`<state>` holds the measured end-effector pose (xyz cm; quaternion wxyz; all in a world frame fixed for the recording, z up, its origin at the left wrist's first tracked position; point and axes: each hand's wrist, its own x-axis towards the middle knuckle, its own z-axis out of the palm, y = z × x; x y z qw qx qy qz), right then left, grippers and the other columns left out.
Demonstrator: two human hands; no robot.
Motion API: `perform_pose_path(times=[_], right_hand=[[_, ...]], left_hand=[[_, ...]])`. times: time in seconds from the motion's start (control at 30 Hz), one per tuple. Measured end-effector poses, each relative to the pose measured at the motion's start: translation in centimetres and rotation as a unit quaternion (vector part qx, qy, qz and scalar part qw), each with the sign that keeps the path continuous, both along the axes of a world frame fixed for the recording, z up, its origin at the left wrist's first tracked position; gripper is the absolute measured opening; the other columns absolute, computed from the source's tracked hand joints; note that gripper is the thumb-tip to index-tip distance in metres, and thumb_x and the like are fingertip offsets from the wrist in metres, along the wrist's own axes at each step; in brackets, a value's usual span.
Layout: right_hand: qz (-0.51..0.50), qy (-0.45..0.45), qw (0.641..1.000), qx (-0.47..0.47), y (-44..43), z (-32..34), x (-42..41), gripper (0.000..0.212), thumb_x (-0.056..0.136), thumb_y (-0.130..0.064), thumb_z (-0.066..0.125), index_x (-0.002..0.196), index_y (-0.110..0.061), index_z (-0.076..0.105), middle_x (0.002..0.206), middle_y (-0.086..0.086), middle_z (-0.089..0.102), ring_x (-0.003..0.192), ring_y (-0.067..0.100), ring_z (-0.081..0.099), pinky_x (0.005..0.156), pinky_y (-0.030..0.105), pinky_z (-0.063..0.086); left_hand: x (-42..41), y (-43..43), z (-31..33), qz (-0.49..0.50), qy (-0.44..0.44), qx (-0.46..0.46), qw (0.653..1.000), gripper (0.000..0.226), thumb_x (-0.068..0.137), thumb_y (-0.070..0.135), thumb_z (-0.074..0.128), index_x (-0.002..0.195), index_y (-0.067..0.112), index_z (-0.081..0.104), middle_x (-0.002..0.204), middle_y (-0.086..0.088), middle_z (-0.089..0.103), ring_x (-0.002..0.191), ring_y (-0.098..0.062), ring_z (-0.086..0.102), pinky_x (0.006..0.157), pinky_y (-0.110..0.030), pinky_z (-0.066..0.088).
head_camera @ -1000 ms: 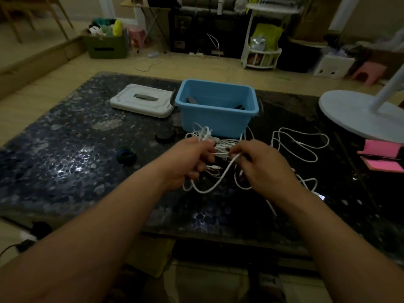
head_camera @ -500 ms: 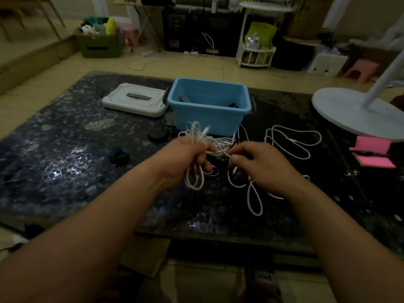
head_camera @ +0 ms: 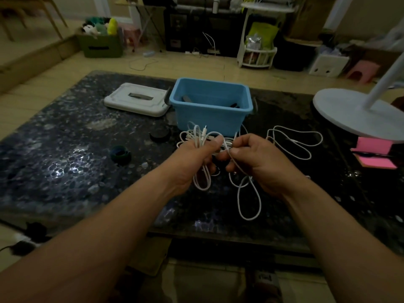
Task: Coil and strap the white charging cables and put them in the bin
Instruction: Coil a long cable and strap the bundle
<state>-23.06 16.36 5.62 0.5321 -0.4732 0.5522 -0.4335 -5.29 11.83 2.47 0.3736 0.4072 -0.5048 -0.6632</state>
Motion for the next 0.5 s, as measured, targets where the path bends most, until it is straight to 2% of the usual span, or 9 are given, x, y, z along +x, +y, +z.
perform_pose_path(times=[0.1,0.17,0.27,0.33,0.37,0.43,0.5], right_hand=[[0.009,0.016,0.999,-0.033,0.2,-0.2,1.0,0.013,0.104,0.001,0.058,0.115,0.004,0.053,0.073,0.011,0.074,0.062,0.015,0.072,0.058,0.018,0.053],[0.021,0.026,0.998,-0.043,0.1,-0.5,1.5,0.009,0.103,0.002,0.059,0.108,0.001,0.051,0.068,0.009,0.074,0.061,0.015,0.073,0.057,0.018,0.053],[0.031,0.042,0.998,-0.036,-0.2,-1.1,1.6,0.017,0.102,0.003,0.06,0.096,-0.007,0.048,0.076,0.013,0.078,0.068,0.02,0.076,0.061,0.023,0.057],[0.023,0.038,0.998,-0.035,-0.4,-1.3,1.7,0.018,0.102,0.002,0.062,0.097,-0.009,0.049,0.087,0.021,0.078,0.075,0.026,0.078,0.068,0.029,0.061],[0.017,0.028,0.999,-0.033,-0.4,-1.3,1.7,0.017,0.101,0.001,0.062,0.099,-0.009,0.049,0.092,0.025,0.078,0.079,0.028,0.078,0.073,0.033,0.063],[0.016,0.037,0.999,-0.024,-0.4,-1.4,1.5,0.013,0.102,-0.002,0.064,0.107,-0.006,0.052,0.095,0.021,0.079,0.086,0.029,0.079,0.083,0.038,0.064],[0.044,0.149,0.987,-0.031,-0.3,-1.6,0.7,0.011,0.104,-0.014,0.065,0.114,-0.011,0.06,0.09,0.009,0.081,0.085,0.023,0.079,0.084,0.038,0.06]], left_hand=[[-0.4,0.5,-0.3,-0.037,0.011,0.005,0.999,0.024,0.104,0.035,0.064,0.101,0.014,0.075,0.091,-0.017,0.064,0.078,-0.023,0.057,0.079,-0.038,0.045],[-0.6,0.5,-0.5,-0.034,0.024,0.01,0.999,0.023,0.104,0.029,0.063,0.097,0.012,0.075,0.086,-0.019,0.061,0.071,-0.022,0.059,0.08,-0.041,0.044],[-0.5,0.5,-0.4,-0.02,0.024,0.007,0.999,0.02,0.106,0.017,0.057,0.091,0.008,0.067,0.067,-0.006,0.061,0.061,-0.02,0.058,0.066,-0.032,0.046],[-0.5,0.7,-0.2,-0.002,0.018,0.006,1.0,0.02,0.108,0.015,0.053,0.091,0.01,0.063,0.069,-0.005,0.062,0.06,-0.018,0.058,0.062,-0.029,0.049],[-0.5,0.7,-0.2,0.018,0.019,0.01,1.0,0.021,0.109,0.016,0.051,0.092,0.01,0.061,0.072,-0.007,0.062,0.062,-0.018,0.059,0.063,-0.03,0.051],[-0.2,0.0,-0.1,0.089,0.055,0.028,0.994,0.025,0.111,0.021,0.047,0.094,0.007,0.059,0.075,-0.009,0.064,0.068,-0.022,0.061,0.068,-0.037,0.056],[0.7,-1.4,0.1,0.165,0.123,0.049,0.977,0.027,0.113,0.024,0.043,0.097,0.007,0.057,0.069,-0.006,0.066,0.069,-0.024,0.064,0.079,-0.045,0.057]])
